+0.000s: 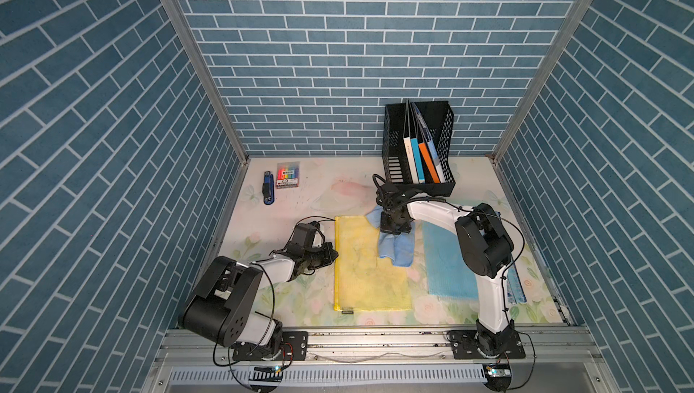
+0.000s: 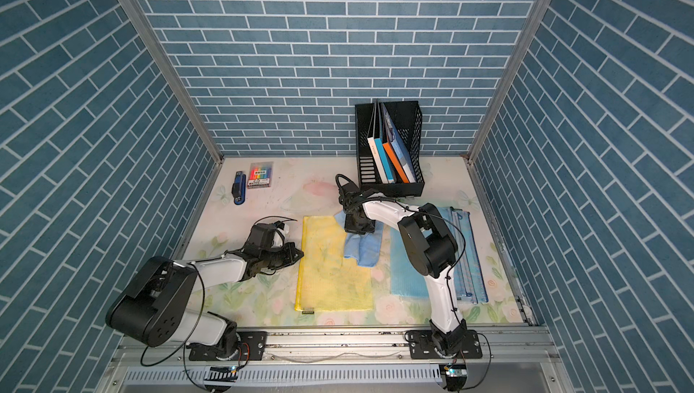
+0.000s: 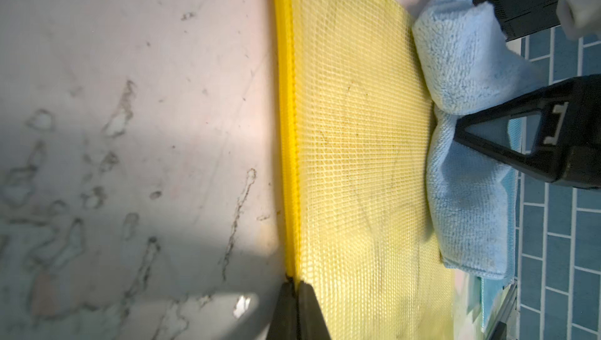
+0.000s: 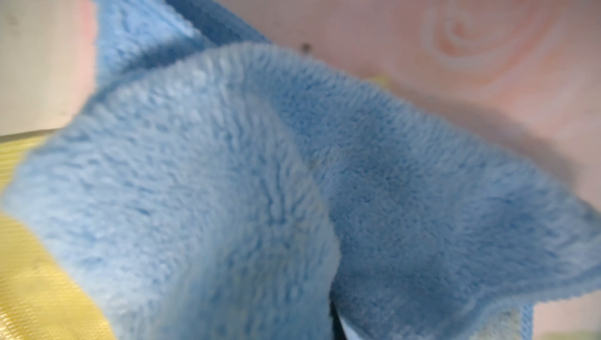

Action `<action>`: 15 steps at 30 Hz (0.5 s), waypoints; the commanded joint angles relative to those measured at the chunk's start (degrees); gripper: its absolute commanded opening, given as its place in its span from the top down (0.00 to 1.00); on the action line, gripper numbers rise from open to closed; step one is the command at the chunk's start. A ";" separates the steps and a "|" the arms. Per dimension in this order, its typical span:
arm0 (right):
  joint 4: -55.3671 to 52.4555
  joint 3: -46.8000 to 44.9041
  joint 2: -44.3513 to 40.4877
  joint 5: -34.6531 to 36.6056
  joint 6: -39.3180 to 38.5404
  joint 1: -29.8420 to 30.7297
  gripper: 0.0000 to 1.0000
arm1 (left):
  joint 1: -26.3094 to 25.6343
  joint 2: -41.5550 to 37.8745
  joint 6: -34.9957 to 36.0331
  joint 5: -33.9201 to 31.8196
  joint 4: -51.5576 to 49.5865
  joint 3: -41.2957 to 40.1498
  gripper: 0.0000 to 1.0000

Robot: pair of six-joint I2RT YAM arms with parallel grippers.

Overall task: Wipe the document bag
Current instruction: Wipe the dirt from the document bag.

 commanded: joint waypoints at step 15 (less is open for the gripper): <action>-0.59 18.25 14.05 -11.69 3.42 18.87 1.00 | -0.11 0.31 -2.16 -0.31 0.17 -2.10 1.00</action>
